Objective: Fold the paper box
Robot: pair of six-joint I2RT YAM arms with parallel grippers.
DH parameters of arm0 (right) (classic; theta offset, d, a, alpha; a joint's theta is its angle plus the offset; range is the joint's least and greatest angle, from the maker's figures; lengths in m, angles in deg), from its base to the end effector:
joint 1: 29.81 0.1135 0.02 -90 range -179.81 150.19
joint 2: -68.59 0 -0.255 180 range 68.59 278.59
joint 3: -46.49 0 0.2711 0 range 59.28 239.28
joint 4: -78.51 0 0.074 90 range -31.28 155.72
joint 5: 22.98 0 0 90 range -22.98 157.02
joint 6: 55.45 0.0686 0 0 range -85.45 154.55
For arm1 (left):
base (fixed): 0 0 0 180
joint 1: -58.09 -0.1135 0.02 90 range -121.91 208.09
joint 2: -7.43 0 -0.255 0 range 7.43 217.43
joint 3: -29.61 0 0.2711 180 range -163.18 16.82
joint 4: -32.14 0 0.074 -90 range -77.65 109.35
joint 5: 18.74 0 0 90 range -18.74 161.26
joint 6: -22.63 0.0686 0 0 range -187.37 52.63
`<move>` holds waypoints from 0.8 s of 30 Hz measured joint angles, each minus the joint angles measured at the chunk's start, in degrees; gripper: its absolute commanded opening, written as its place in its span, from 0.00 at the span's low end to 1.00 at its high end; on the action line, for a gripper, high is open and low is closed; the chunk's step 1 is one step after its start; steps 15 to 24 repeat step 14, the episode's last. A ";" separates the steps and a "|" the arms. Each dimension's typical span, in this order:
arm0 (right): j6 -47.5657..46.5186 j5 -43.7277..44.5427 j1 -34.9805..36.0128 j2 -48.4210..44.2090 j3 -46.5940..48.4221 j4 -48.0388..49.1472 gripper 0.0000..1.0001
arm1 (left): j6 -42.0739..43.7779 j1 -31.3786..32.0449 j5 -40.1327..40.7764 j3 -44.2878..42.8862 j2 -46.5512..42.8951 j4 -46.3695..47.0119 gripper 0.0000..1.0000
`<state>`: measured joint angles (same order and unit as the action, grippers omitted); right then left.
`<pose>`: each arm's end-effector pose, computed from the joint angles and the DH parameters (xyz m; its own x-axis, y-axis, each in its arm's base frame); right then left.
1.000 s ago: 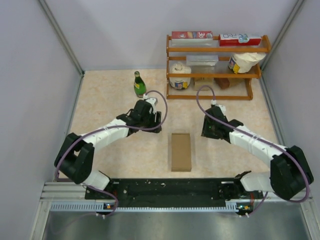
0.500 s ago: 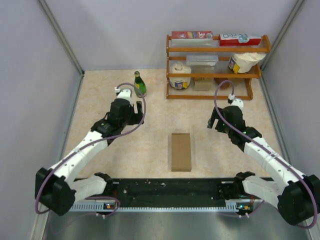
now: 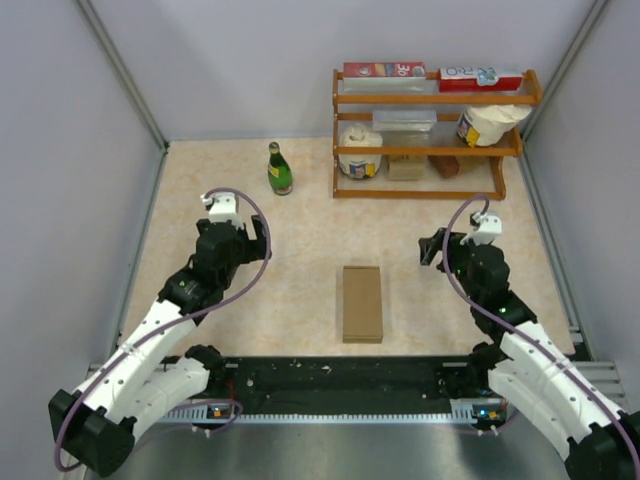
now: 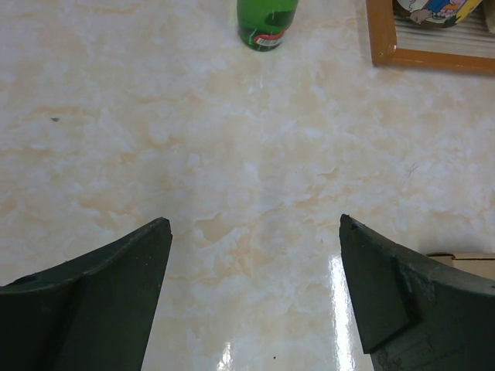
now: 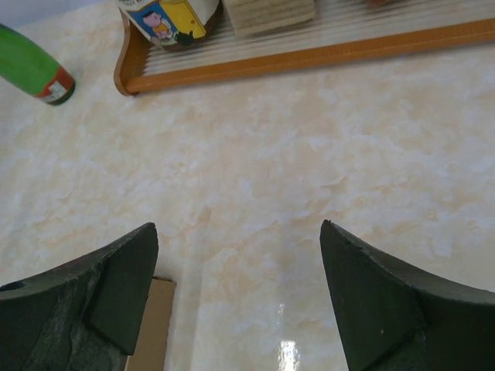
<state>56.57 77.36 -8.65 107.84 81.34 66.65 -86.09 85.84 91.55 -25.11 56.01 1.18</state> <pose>0.2177 0.0711 0.2144 -0.3150 0.2736 -0.9088 -0.0823 0.9461 0.3133 0.2291 -0.0937 0.2756 -0.4026 -0.1283 -0.9063 0.0306 0.9877 -0.1534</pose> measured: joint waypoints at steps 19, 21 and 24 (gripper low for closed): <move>0.07 6.25 0.00 -9.92 -5.03 -0.63 0.84 | -3.67 0.00 1.09 6.40 -8.20 -0.20 0.96; 0.07 6.25 0.00 -9.92 -5.03 -0.63 0.84 | -3.67 0.00 1.09 6.40 -8.20 -0.20 0.96; 0.07 6.25 0.00 -9.92 -5.03 -0.63 0.84 | -3.67 0.00 1.09 6.40 -8.20 -0.20 0.96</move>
